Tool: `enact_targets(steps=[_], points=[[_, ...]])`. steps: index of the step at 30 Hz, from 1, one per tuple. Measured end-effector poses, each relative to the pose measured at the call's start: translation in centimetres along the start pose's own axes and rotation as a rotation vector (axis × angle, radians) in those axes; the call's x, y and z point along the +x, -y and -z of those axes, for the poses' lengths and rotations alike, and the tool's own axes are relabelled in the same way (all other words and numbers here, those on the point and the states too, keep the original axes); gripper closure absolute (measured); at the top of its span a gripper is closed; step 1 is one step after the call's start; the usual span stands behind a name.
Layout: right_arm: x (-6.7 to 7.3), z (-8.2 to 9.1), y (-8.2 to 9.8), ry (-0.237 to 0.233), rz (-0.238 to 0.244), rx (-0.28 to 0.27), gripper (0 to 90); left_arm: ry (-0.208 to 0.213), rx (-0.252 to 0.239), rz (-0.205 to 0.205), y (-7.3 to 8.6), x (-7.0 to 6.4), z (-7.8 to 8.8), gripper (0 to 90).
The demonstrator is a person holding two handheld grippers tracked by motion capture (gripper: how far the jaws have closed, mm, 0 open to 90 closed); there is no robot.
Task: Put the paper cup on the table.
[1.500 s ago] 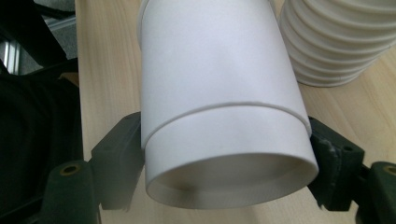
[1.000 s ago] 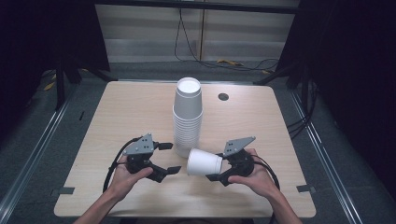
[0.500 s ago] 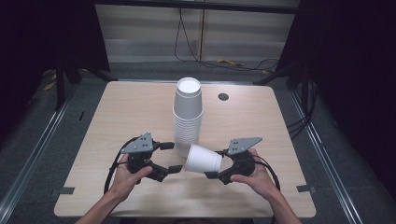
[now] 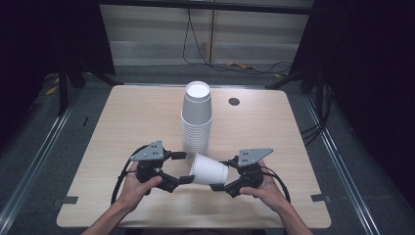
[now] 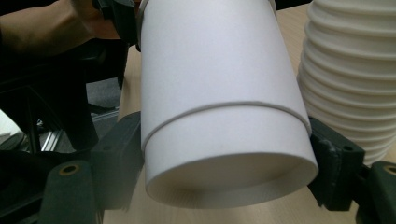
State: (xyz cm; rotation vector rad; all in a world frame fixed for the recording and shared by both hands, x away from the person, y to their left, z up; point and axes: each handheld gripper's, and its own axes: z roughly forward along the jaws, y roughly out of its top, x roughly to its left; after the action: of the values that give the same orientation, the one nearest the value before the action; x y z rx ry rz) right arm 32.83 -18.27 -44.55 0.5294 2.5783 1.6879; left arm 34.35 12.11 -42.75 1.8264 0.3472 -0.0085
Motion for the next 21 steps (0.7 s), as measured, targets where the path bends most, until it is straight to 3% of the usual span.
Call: enact_targets(steps=[8, 12, 21], points=[[0.1, -0.6, 0.0, -0.016, -0.006, -0.033, 23.6, 0.006, 0.005, 0.003, 0.0, 0.0, -0.5, 13.3], [0.2, -0.8, 0.0, -0.030, -0.012, -0.054, 23.7, -0.004, 0.013, 0.029, 0.2, 0.2, -0.8, 2.0], [0.6, -1.0, -0.2, -0.056, -0.006, -0.097, 23.7, 0.064, 0.015, 0.051, 0.2, 0.3, -1.3, 0.0]])
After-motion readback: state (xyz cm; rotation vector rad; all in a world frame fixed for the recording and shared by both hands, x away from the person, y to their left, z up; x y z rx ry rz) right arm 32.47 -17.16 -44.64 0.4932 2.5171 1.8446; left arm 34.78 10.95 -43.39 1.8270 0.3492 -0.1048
